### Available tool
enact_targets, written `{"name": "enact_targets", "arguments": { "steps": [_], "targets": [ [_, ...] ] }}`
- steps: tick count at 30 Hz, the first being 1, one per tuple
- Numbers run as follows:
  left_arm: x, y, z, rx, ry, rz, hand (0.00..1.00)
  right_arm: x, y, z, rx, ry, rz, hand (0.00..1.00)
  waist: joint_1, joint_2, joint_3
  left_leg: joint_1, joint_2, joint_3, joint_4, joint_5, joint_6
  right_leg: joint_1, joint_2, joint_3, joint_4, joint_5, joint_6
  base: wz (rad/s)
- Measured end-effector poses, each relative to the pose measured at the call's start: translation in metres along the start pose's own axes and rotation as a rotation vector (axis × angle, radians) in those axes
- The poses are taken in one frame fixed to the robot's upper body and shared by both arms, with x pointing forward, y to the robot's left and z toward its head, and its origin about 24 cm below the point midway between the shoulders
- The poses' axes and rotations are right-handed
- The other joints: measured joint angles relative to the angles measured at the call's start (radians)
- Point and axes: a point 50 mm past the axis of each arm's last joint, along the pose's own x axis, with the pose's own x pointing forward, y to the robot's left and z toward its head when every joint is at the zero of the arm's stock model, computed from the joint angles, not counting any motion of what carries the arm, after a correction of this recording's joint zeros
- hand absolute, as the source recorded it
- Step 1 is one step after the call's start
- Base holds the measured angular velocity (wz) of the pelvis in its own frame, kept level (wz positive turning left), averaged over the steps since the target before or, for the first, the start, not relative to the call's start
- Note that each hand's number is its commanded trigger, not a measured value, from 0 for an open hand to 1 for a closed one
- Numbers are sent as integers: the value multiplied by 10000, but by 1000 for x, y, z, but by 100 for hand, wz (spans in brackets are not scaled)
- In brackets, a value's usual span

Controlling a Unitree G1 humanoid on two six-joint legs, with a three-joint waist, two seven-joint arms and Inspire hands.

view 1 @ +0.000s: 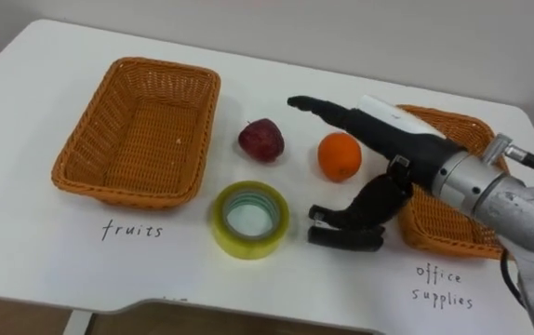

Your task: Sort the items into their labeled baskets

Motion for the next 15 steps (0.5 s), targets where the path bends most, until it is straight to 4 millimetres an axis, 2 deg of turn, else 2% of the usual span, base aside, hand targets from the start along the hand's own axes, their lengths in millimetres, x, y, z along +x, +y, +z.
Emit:
{"name": "enact_targets", "arguments": {
  "steps": [9, 15],
  "targets": [
    [0, 0, 2, 17, -31, 6, 0, 1, 2, -5, 181, 239, 354, 0, 7, -3, 11, -4, -1, -4, -10, 2, 2, -10, 3, -2, 1, 5, -8, 0],
    [1, 0, 4, -2, -52, 76, 0, 2, 3, -8, 442, 245, 424, 0, 1, -78, 33, -6, -1, -18, -17, 3, 1, -37, 4, -9, -4, 5, -8, 0]
  ]
}}
